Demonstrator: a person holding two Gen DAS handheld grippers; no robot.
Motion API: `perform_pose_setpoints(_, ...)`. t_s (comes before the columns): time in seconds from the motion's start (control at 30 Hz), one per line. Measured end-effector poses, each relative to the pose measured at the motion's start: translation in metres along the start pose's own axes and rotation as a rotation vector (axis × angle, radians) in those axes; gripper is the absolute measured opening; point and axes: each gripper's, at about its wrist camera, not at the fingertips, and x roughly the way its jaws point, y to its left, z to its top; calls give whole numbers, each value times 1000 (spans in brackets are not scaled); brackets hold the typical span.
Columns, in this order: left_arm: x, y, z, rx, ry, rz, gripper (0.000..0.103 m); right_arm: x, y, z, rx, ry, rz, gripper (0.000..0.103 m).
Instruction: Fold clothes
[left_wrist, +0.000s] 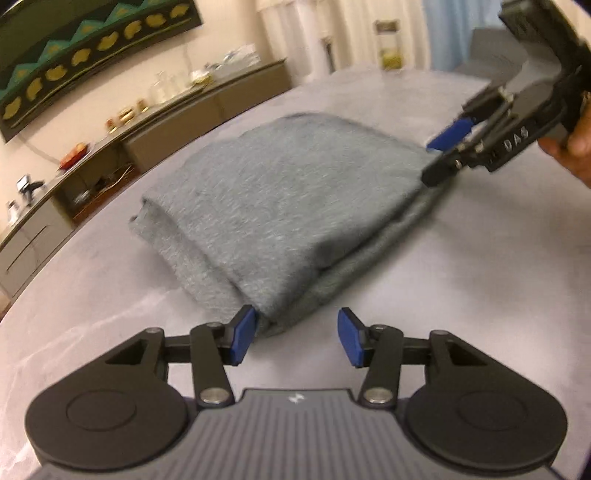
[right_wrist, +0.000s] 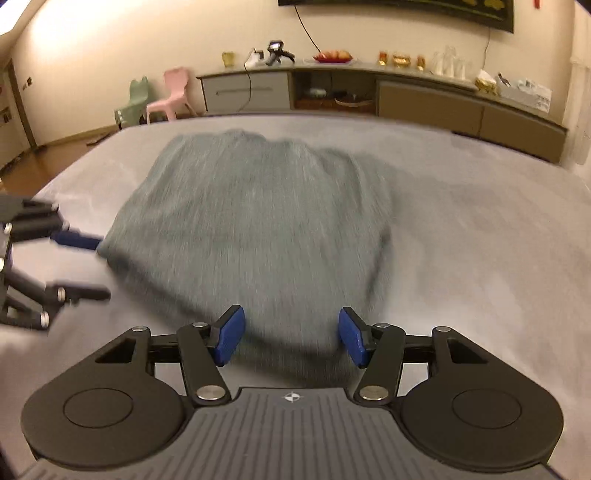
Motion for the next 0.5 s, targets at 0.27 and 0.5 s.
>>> perform_pose_setpoints(0.27,8,-2,-1,18,3,-1,48,30,70,23,-251,-28,9,61)
perform_pose_setpoints(0.5,-19,15,-5,-123,-51,-66,48,6,62,17,-112,32,99,67)
